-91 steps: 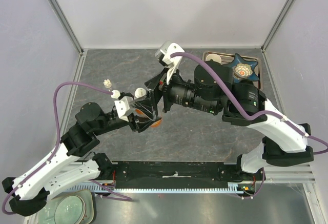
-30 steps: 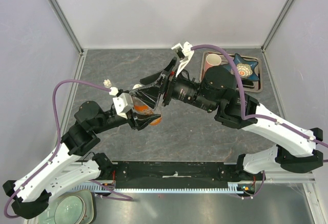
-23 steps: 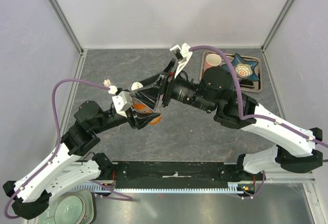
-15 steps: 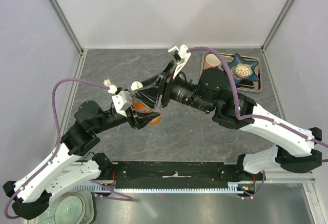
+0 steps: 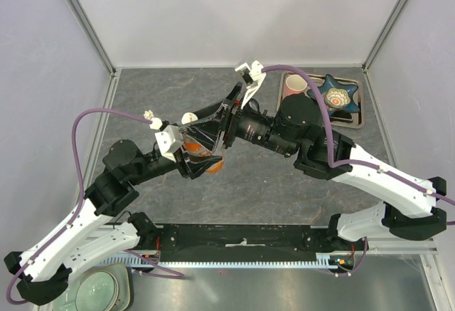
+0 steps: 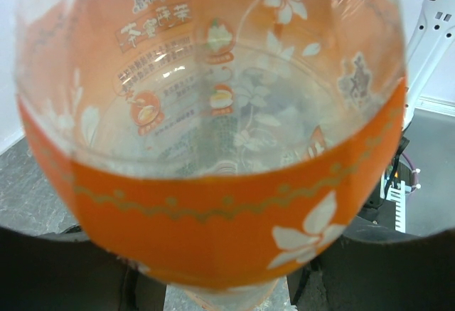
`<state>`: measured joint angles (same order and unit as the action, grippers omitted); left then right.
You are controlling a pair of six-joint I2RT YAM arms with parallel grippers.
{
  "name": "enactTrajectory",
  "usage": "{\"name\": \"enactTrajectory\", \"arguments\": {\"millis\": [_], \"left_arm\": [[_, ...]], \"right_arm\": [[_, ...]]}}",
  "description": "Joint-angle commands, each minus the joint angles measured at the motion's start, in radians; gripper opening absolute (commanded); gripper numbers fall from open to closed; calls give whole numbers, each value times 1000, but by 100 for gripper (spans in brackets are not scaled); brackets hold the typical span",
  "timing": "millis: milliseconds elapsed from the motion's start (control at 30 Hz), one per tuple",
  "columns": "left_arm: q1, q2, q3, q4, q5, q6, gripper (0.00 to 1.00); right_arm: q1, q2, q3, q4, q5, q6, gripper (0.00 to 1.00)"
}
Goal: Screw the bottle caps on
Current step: Screw the bottle cap onto the plastic bottle.
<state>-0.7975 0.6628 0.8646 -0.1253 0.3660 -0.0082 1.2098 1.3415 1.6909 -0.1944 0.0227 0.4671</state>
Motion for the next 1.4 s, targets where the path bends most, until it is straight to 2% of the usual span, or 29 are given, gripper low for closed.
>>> {"name": "enactTrajectory", "arguments": {"millis": [0, 500, 1367], "left_arm": [[7, -6, 14, 35, -12, -29, 24], [14, -17, 2, 26, -9, -27, 22], [21, -19, -16, 7, -7, -15, 21]], "right_arm": [[0, -22, 12, 42, 3, -10, 64], [2, -10, 36, 46, -9, -5, 57], [2, -8, 43, 52, -3, -24, 38]]}}
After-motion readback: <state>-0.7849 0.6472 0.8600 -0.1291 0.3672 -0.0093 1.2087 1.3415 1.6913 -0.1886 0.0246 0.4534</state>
